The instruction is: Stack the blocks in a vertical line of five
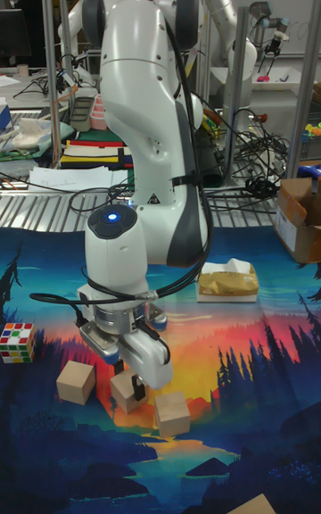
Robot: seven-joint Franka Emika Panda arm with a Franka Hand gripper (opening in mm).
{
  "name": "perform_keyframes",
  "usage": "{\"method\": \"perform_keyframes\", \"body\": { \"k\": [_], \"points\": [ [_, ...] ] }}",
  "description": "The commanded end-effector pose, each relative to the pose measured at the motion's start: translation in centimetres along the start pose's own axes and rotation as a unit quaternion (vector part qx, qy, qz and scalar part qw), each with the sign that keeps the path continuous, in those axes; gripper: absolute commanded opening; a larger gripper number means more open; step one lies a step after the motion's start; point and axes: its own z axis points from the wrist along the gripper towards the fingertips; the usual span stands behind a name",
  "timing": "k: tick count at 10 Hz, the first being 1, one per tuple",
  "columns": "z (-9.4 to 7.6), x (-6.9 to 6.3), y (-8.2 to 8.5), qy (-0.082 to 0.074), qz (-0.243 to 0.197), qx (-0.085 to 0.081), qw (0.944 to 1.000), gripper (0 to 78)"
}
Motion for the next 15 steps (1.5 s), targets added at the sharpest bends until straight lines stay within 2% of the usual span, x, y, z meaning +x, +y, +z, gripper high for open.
{"method": "perform_keyframes", "body": {
  "k": [1,3,5,8,9,10,15],
  "points": [
    [-5.4,1.1,-0.4,0.006,-0.110,0.019,0.9938,1.2],
    [-6.0,1.1,-0.6,0.006,-0.135,0.019,0.9906,1.2],
    [-6.7,1.3,-0.8,0.003,-0.170,0.025,0.9852,1.2],
    [-9.4,2.1,-1.5,0.005,-0.246,0.024,0.9689,1.2],
    [-9.7,2.3,-1.6,0.005,-0.257,0.024,0.9662,1.2],
    [-10.7,2.6,-2.0,0.006,-0.288,0.029,0.9572,1.2],
    [-12.9,2.8,-3.5,0.015,-0.362,0.033,0.9315,1.2]
  ]
}}
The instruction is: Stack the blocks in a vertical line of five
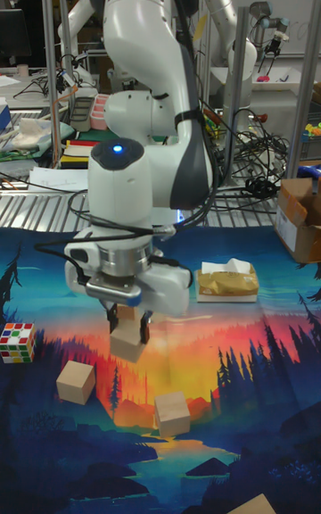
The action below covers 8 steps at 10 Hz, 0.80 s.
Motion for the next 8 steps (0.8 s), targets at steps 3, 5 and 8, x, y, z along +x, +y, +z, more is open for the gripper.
{"method": "perform_keyframes", "body": {
  "k": [3,5,8],
  "points": [
    [-4.2,2.3,-2.3,0.011,-0.140,0.011,0.9901,1.2],
    [-4.3,2.9,-2.6,0.011,-0.145,0.011,0.9893,1.2],
    [-4.1,4.7,-3.3,0.005,-0.155,0.011,0.9878,1.2]
  ]
}}
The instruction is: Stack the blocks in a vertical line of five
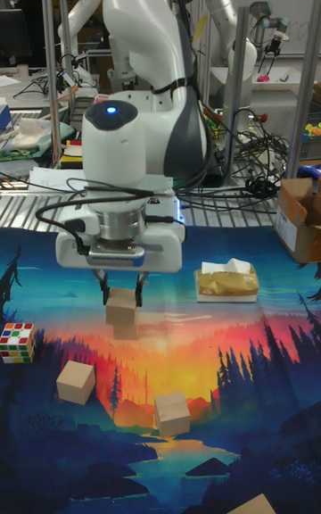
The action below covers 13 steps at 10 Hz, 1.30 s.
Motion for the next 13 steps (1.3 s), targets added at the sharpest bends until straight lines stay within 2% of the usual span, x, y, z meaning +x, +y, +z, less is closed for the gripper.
{"method": "perform_keyframes", "body": {
  "k": [1,5,10,13],
  "points": [
    [0.0,1.7,-0.4,-0.005,-0.019,0.002,0.9998,1.2],
    [0.6,3.0,-0.3,-0.004,-0.043,0.002,0.9991,1.2],
    [0.6,4.8,0.1,-0.001,-0.044,0.002,0.9990,1.2],
    [0.6,4.9,0.1,0.000,-0.044,0.002,0.9990,1.2]
  ]
}}
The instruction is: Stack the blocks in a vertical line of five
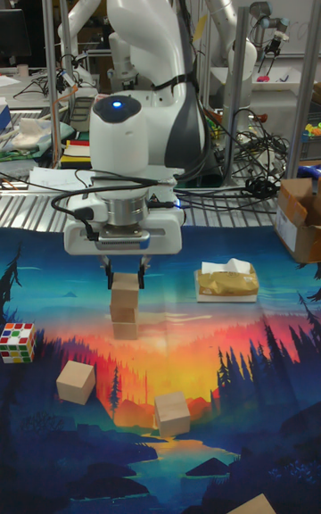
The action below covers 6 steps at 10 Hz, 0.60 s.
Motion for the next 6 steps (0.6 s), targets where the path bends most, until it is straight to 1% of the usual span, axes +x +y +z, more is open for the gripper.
{"method": "perform_keyframes", "body": {
  "k": [1,3,4,5,6],
  "points": [
    [-0.1,0.3,-0.1,-0.001,-0.004,0.001,1.0000,1.2],
    [0.0,1.1,-0.4,-0.002,-0.009,-0.002,1.0000,1.2],
    [0.0,1.1,-0.4,-0.002,-0.009,-0.002,1.0000,1.2],
    [0.4,1.9,-0.6,-0.005,-0.011,-0.002,0.9999,1.2],
    [0.5,2.1,-0.6,-0.004,-0.012,-0.002,0.9999,1.2]
  ]
}}
